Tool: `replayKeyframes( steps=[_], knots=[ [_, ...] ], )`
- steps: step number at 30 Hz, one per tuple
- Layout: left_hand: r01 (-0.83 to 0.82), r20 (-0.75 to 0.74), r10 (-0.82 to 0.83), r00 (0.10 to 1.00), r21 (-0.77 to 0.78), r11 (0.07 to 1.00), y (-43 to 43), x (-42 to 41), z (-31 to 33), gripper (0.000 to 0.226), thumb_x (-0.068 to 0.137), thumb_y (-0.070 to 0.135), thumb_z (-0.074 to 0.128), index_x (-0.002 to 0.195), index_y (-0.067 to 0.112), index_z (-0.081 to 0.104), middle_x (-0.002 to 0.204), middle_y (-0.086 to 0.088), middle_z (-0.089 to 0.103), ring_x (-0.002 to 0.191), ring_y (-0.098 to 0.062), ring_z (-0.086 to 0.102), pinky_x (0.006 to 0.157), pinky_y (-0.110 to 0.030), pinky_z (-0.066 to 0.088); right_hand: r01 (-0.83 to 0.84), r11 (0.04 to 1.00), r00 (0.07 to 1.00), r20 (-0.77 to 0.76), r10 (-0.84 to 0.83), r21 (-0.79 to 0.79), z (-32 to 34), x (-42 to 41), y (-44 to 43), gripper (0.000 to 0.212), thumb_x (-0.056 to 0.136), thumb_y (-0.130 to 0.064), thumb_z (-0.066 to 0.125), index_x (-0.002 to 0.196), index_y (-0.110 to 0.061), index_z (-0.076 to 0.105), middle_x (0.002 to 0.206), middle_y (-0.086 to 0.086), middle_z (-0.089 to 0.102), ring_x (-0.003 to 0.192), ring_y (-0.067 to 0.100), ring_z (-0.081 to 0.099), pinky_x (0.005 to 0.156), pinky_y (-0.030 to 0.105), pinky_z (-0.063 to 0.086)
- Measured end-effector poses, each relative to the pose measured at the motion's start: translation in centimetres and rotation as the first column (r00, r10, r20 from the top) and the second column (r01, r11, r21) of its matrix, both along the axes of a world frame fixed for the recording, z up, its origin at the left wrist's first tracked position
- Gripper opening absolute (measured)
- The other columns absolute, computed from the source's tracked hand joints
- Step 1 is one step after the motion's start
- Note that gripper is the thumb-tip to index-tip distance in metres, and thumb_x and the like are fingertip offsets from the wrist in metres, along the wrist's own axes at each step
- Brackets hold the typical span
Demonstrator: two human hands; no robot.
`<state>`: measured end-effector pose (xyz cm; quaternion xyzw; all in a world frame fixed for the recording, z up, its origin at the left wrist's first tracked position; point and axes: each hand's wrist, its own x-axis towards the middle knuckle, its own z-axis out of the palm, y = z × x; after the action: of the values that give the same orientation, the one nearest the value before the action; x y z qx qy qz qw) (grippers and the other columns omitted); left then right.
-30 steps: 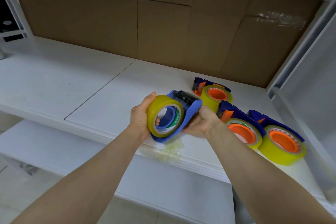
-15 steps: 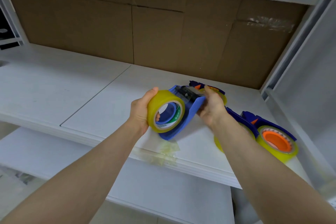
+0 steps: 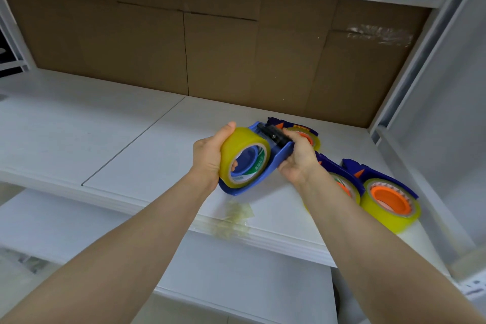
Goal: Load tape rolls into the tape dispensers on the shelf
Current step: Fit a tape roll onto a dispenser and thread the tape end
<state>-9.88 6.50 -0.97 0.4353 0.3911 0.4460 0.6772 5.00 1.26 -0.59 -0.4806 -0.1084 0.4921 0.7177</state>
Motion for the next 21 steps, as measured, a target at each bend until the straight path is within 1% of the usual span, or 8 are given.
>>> replayKeyframes(
  steps=[2, 5, 10, 12, 14, 16, 19, 21],
  knots=[
    [-0.011, -0.002, 0.011, 1.000, -0.009, 1.000, -0.1, 0.1, -0.2, 0.043, 0.079, 0.040, 0.069, 0.056, 0.008, 0.052, 0.034, -0.003, 0.046, 0.031, -0.018, 0.046, 0.041, -0.020, 0.045, -0.002, 1.000, 1.000, -0.009, 0.002, 0.004, -0.1, -0.1, -0.4, 0.023, 0.092, -0.032, 0.054, 0.087, -0.012, 0.065, 0.070, 0.007, 0.073, 0.071, 0.022, 0.068, 0.072, 0.035, 0.056],
    [-0.025, 0.027, 0.026, 0.999, -0.052, 0.998, -0.1, 0.1, -0.5, 0.044, 0.080, 0.042, 0.067, 0.054, 0.009, 0.054, 0.034, -0.004, 0.046, 0.032, -0.018, 0.045, 0.043, -0.021, 0.044, -0.116, 0.993, 0.993, 0.002, 0.116, 0.024, -0.6, -0.4, -0.9, 0.051, 0.088, -0.059, 0.046, 0.103, -0.014, 0.068, 0.102, 0.010, 0.073, 0.101, 0.028, 0.066, 0.096, 0.044, 0.049],
    [-0.032, 0.119, 0.044, 0.992, -0.098, 0.995, -0.1, 0.0, -0.3, 0.041, 0.081, 0.041, 0.066, 0.052, 0.014, 0.056, 0.036, -0.003, 0.045, 0.034, -0.018, 0.044, 0.045, -0.023, 0.041, -0.106, 0.994, 0.987, 0.117, 0.108, -0.031, -1.1, -0.4, -1.0, 0.074, 0.079, -0.074, 0.041, 0.118, -0.016, 0.062, 0.111, 0.009, 0.070, 0.102, 0.025, 0.067, 0.090, 0.043, 0.053],
    [-0.043, 0.162, 0.064, 0.985, -0.132, 0.990, -0.1, 0.0, 0.0, 0.041, 0.081, 0.040, 0.065, 0.050, 0.015, 0.056, 0.035, -0.003, 0.044, 0.033, -0.017, 0.042, 0.043, -0.022, 0.040, -0.204, 0.977, 0.954, 0.211, 0.212, -0.059, -1.2, -0.7, -1.9, 0.062, 0.083, -0.067, 0.046, 0.114, -0.016, 0.065, 0.108, 0.008, 0.071, 0.098, 0.023, 0.068, 0.089, 0.042, 0.054],
    [-0.045, 0.201, 0.079, 0.976, -0.165, 0.985, 0.0, 0.1, 0.1, 0.040, 0.082, 0.041, 0.064, 0.052, 0.016, 0.055, 0.034, -0.001, 0.044, 0.031, -0.016, 0.041, 0.042, -0.022, 0.038, -0.289, 0.947, 0.885, 0.338, 0.320, -0.139, -1.7, -1.7, -2.5, 0.039, 0.084, -0.042, 0.064, 0.113, -0.016, 0.064, 0.107, 0.008, 0.071, 0.098, 0.024, 0.067, 0.090, 0.043, 0.053],
    [-0.025, 0.195, 0.057, 0.979, -0.159, 0.987, -0.1, 0.4, 0.2, 0.041, 0.083, 0.045, 0.062, 0.054, 0.017, 0.054, 0.035, 0.000, 0.045, 0.032, -0.014, 0.043, 0.044, -0.022, 0.040, -0.246, 0.950, 0.847, 0.434, 0.307, -0.193, -2.2, -2.5, -2.5, 0.034, 0.083, -0.018, 0.070, 0.115, -0.011, 0.060, 0.110, 0.012, 0.069, 0.101, 0.028, 0.066, 0.088, 0.044, 0.055],
    [0.027, 0.124, -0.013, 0.992, -0.116, 0.993, -0.2, 0.9, 0.1, 0.048, 0.083, 0.055, 0.058, 0.054, 0.016, 0.055, 0.038, -0.001, 0.049, 0.036, -0.014, 0.048, 0.050, -0.024, 0.044, -0.161, 0.970, 0.893, 0.391, 0.222, -0.182, -2.1, -2.8, -2.2, 0.031, 0.085, -0.005, 0.065, 0.115, -0.005, 0.057, 0.111, 0.015, 0.068, 0.099, 0.030, 0.066, 0.077, 0.042, 0.058],
    [0.139, 0.121, -0.128, 0.984, -0.094, 0.986, -0.3, 0.9, 0.2, 0.051, 0.083, 0.060, 0.054, 0.061, 0.014, 0.061, 0.047, -0.004, 0.056, 0.044, -0.015, 0.055, 0.055, -0.025, 0.049, -0.138, 0.972, 0.918, 0.343, 0.196, -0.188, -2.1, -2.6, -1.9, 0.033, 0.084, -0.004, 0.064, 0.116, -0.002, 0.054, 0.110, 0.017, 0.067, 0.098, 0.031, 0.066, 0.073, 0.041, 0.058]
  ],
)
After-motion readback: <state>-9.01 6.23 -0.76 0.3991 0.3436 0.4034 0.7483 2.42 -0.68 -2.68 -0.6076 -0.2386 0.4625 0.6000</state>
